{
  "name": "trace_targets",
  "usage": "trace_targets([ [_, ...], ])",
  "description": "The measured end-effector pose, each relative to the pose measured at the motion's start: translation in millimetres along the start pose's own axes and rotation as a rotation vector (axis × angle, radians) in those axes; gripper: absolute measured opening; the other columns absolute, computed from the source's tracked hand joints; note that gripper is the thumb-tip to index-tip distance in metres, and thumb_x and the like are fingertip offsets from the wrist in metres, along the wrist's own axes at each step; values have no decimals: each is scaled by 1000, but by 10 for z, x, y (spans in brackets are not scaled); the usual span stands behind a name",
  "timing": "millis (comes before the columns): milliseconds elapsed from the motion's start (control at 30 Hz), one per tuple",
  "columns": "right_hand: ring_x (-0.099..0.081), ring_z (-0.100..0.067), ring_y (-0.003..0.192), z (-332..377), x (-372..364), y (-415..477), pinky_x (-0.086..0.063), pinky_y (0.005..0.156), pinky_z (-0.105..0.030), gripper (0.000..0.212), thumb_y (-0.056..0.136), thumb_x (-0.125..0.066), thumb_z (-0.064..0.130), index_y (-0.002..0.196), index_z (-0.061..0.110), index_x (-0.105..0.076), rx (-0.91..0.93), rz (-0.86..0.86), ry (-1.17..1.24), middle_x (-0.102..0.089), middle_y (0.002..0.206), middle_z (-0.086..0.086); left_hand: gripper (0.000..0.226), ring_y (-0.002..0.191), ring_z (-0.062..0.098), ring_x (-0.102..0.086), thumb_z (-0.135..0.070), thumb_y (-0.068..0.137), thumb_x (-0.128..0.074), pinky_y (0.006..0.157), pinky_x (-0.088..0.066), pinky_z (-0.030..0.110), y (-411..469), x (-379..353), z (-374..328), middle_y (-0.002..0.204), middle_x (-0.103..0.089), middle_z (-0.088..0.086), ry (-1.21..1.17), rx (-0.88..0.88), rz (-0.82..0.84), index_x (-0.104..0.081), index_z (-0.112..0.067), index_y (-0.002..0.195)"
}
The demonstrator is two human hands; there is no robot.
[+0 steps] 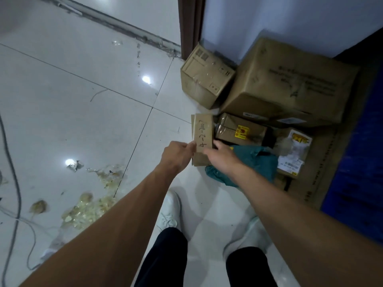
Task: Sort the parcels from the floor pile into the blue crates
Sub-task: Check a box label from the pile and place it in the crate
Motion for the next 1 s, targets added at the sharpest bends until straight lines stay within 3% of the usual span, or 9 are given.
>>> trace_targets([
  [200, -58, -22, 121, 22, 340, -1229, -48, 105, -44, 55, 97, -51, 46, 150, 31, -44, -60, -19, 65, -61, 138, 3, 43, 94, 25, -71, -49, 95, -61, 90, -56, 40, -1205, 127, -437, 97, -77, 7, -68, 55, 34, -80, -10, 95],
  [333, -58, -18, 121, 262, 751, -2128, -47, 106, -43, 58, 95, -52, 49, 149, 32, -44, -41, -36, 131, -60, 136, 9, 31, 84, 13, -63, -45, 96, -61, 72, -50, 25, -2118, 285, -885, 89, -71, -5, -198, 25, 37, -79, -19, 98],
  [433, -59, -16, 120, 385, 1037, -2681, -49, 105, -43, 68, 88, -51, 58, 151, 34, -42, -7, -62, 148, -60, 137, 9, 22, 92, 14, -63, -44, 95, -63, 90, -53, 36, -2666, 366, -1136, 94, -71, -7, -279, 44, 79, -75, -25, 96],
  [600, -62, -15, 116, 478, 1424, -3471, -51, 102, -46, 74, 79, -44, 74, 147, 43, -43, 47, -86, 193, -63, 133, 8, 26, 104, 23, -68, -40, 91, -71, 95, -55, 41, -3467, 422, -1661, 108, -73, 5, -433, 106, 155, -70, -17, 103],
  [767, -60, -18, 118, 590, 1996, -4213, -48, 94, -35, 55, 100, -49, 50, 152, 35, -40, 115, -165, 259, -60, 135, 4, 28, 105, 26, -70, -38, 89, -74, 96, -57, 43, -4066, 284, -2248, 113, -72, 10, -445, 53, 208, -66, -17, 106],
  [867, -57, -19, 123, 513, 2346, -4533, -48, 100, -39, 57, 101, -48, 51, 154, 35, -38, 135, -217, 273, -58, 139, 4, 41, 105, 25, -69, -38, 88, -74, 94, -57, 39, -4343, 145, -2548, 118, -69, 10, -406, 1, 242, -62, -14, 119],
  [1000, -55, -17, 125, 424, 2753, -4882, -46, 105, -39, 56, 100, -45, 51, 152, 31, -43, 211, -247, 304, -54, 143, 8, 49, 106, 26, -67, -43, 83, -78, 92, -57, 39, -4670, -46, -2885, 113, -70, 10, -350, -73, 237, -62, -14, 119],
])
Point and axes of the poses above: each hand's wrist, its own y-axis towards the middle knuckle, its own x-axis out of the back of the hand, z = x × y, the point moved 7 cm from there along y, towards the middle knuckle
